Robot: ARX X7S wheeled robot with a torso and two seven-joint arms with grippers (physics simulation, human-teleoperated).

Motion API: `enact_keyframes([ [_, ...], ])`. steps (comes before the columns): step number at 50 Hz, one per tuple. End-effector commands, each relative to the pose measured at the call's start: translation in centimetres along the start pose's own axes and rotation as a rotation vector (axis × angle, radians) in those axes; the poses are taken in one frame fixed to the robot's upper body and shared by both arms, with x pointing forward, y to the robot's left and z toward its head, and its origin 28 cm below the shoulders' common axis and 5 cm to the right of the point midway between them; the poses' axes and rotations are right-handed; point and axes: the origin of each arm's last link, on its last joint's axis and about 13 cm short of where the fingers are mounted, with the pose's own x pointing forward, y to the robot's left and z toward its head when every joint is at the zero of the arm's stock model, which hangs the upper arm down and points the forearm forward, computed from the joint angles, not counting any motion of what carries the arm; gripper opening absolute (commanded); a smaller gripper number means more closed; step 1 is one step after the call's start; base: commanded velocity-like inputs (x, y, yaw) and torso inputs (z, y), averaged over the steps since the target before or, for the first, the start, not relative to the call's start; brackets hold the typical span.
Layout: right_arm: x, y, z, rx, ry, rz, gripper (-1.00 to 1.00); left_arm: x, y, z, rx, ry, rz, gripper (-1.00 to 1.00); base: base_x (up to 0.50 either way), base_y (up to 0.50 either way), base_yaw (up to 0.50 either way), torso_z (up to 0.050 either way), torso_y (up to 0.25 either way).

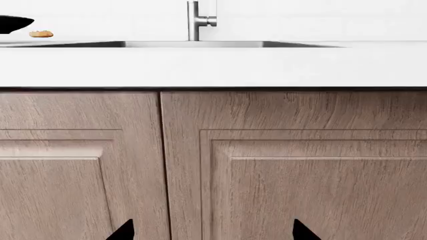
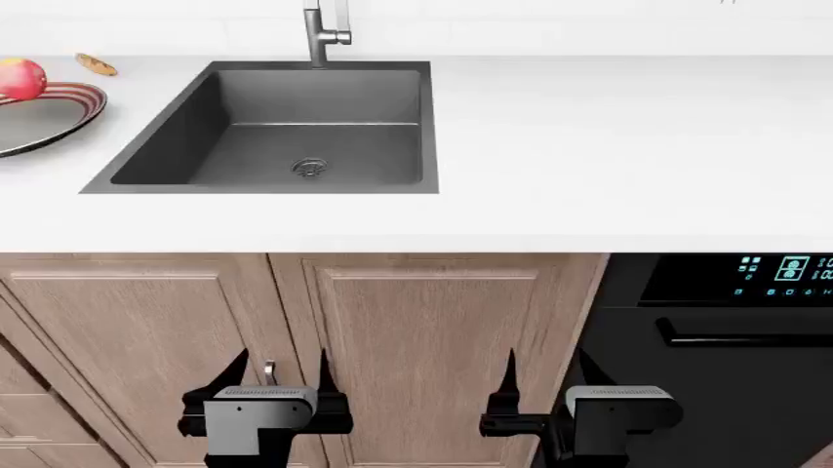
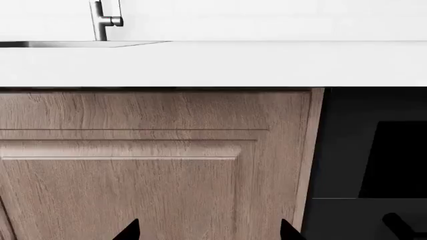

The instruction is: Pick the mango from the counter and place it in the sink. Then turn on the sink faucet.

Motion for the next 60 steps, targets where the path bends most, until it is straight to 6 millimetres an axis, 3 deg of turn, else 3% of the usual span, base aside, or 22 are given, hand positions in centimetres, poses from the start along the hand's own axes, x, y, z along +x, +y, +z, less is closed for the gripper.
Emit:
enact_keyframes([
  [1, -0.1, 0.0, 0.0, -0.004, 0.0, -0.001, 1.0, 0.0, 0.0, 0.0, 0.002, -0.005, 0.002, 1.0, 0.0, 0.0, 0.0, 0.0, 0.0],
  [4, -0.1, 0.0, 0.2, -0.007, -0.011, -0.006, 1.0, 0.0, 0.0, -0.1, 0.011, -0.009, 0.001, 1.0, 0.0, 0.0, 0.0, 0.0, 0.0],
  [5, -0.1, -0.1, 0.2, -0.01, -0.012, -0.012, 1.0, 0.0, 0.0, -1.3, 0.01, -0.013, -0.002, 1.0, 0.0, 0.0, 0.0, 0.0, 0.0],
  [6, 0.0, -0.1, 0.2, -0.011, -0.011, -0.014, 1.0, 0.0, 0.0, -0.3, 0.008, -0.014, 0.001, 1.0, 0.0, 0.0, 0.0, 0.0, 0.0],
  [9, -0.1, -0.1, 0.3, -0.005, -0.021, -0.026, 1.0, -0.1, -0.1, -1.2, 0.011, -0.011, -0.013, 1.0, 0.0, 0.0, 0.0, 0.0, 0.0],
  [11, -0.1, -0.1, 0.3, -0.004, -0.022, -0.026, 1.0, -0.3, -0.1, 0.0, 0.016, -0.014, -0.013, 1.0, 0.0, 0.0, 0.0, 0.0, 0.0],
  [13, -0.1, -0.1, 0.3, -0.002, -0.022, -0.026, 1.0, -0.2, 0.0, -1.3, 0.014, -0.012, -0.012, 1.0, 0.0, 0.0, 0.0, 0.0, 0.0],
  [17, -0.1, -0.4, 1.6, -0.011, -0.029, -0.059, 1.0, -0.5, 0.3, 1.9, -0.02, -0.039, 0.044, 1.0, 0.0, 0.0, 0.0, 0.0, 0.0],
  [19, -0.1, -0.5, 2.2, -0.012, -0.033, -0.064, 1.0, -0.6, 0.3, 2.9, -0.026, -0.04, 0.045, 1.0, 0.0, 0.0, 0.0, 0.0, 0.0],
  [20, -0.1, -0.5, 2.8, -0.018, -0.035, -0.066, 1.0, -0.9, 0.3, 2.3, -0.025, -0.053, 0.055, 1.0, 0.0, 0.0, 0.0, 0.0, 0.0],
  [26, 0.0, -0.6, 5.8, -0.045, -0.065, -0.073, 1.0, -0.5, 0.8, 5.2, -0.03, -0.071, 0.044, 1.0, 0.0, 0.0, 0.0, 0.0, 0.0],
  [27, 0.1, -0.5, 6.4, -0.057, -0.071, -0.073, 1.0, -0.5, 1.0, 6.7, -0.026, -0.087, 0.045, 1.0, 0.0, 0.0, 0.0, 0.0, 0.0],
  [29, 0.2, -0.5, 7.7, -0.081, -0.086, -0.068, 1.0, -0.3, 1.2, 7.3, -0.024, -0.1, 0.04, 1.0, 0.0, 0.0, 0.0, 0.0, 0.0],
  [35, -0.4, -0.4, 12.6, -0.122, -0.119, -0.033, 1.0, -0.4, 2.1, 11.7, 0.007, -0.14, 0.031, 1.0, 0.0, 0.0, 0.0, 0.0, 0.0],
  [37, -0.5, -0.2, 14.4, -0.124, -0.108, -0.016, 1.0, -0.7, 2.5, 14.5, 0.029, -0.156, 0.011, 1.0, 0.0, 0.0, 0.0, 0.0, 0.0],
  [39, -0.6, 0.0, 15.4, -0.127, -0.107, 0.003, 1.0, -0.8, 2.8, 14.5, 0.043, -0.162, 0.005, 1.0, 0.0, 0.0, 0.0, 0.0, 0.0],
  [40, -0.6, 0.0, 15.8, -0.142, -0.114, -0.001, 1.0, -0.7, 3.0, 16.8, 0.039, -0.188, 0.005, 1.0, 0.0, 0.0, 0.0, 0.0, 0.0],
  [41, -0.6, 0.0, 15.8, -0.144, -0.115, 0.001, 1.0, -0.8, 3.1, 16.2, 0.043, -0.152, 0.005, 1.0, 0.0, 0.0, 0.0, 0.0, 0.0],
  [44, -0.6, 0.1, 17.2, -0.13, -0.125, 0.004, 1.0, -0.5, 3.6, 17.2, 0.054, -0.177, 0.006, 1.0, 0.0, 0.0, 0.0, 0.0, 0.0],
  [54, 1.7, -0.7, 22.2, -0.154, -0.136, 0.003, 1.0, 1.5, 4.7, 22.7, 0.081, -0.209, 0.01, 1.0, 0.0, 0.0, 0.0, 0.0, 0.0],
  [60, 4.3, -1.1, 24.5, -0.13, -0.13, 0.03, 1.0, 3.8, 5.0, 25.8, 0.081, -0.226, 0.012, 1.0, 0.0, 0.0, 0.0, 0.0, 0.0],
])
